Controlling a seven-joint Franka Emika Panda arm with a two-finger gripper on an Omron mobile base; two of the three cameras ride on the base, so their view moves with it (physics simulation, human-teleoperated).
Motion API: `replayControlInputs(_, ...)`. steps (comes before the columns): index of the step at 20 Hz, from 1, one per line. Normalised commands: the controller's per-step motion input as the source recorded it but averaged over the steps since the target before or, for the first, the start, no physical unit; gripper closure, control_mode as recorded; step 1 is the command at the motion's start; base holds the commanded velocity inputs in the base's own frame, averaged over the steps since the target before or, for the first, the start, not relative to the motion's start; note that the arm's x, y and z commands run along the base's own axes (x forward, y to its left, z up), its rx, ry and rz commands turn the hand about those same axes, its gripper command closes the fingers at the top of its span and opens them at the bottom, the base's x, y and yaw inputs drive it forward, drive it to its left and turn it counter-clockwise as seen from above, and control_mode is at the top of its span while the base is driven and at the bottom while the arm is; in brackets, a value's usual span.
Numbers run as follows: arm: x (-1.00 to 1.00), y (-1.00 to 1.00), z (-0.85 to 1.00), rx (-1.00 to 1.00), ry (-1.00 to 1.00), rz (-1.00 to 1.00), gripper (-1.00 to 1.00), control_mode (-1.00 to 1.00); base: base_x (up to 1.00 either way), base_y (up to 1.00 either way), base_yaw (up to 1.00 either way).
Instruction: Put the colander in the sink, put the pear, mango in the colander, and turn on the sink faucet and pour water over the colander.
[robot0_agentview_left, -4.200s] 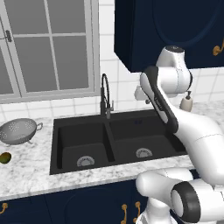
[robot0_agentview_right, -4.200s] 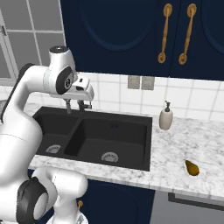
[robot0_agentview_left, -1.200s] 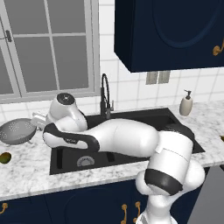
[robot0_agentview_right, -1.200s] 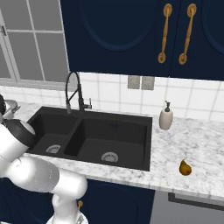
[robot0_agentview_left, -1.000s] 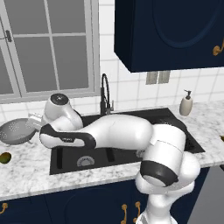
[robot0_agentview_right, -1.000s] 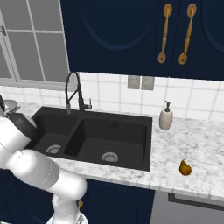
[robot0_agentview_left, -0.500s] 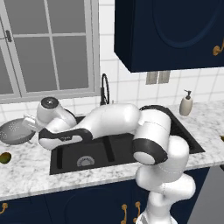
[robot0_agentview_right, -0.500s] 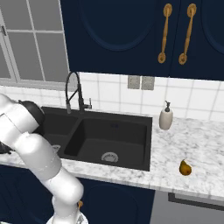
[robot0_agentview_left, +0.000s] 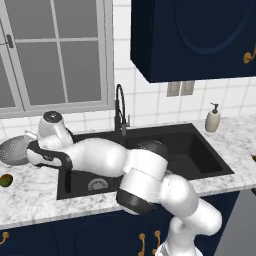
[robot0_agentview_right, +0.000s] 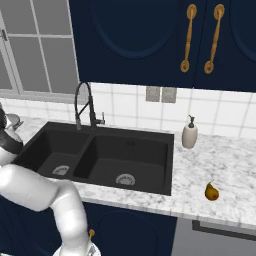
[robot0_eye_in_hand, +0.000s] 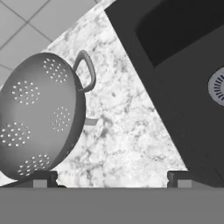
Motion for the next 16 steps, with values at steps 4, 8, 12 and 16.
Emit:
replayControlInputs(4,0.18,0.19,-0.13,-0.04,0.05,-0.04,-1.00,-1.00,0.00,0.00,0.00)
replayControlInputs(8,0.14,0.19,-0.20,-0.05,0.00,-0.04,-1.00,-1.00,0.00,0.00,0.00)
replayControlInputs(12,0.17,0.21,-0.17,-0.04,0.00,-0.04,-1.00,-1.00,0.00,0.00,0.00)
replayControlInputs(16,0.24,0.13,-0.18,-0.01,0.00,-0.03,-1.00,-1.00,0.00,0.00,0.00)
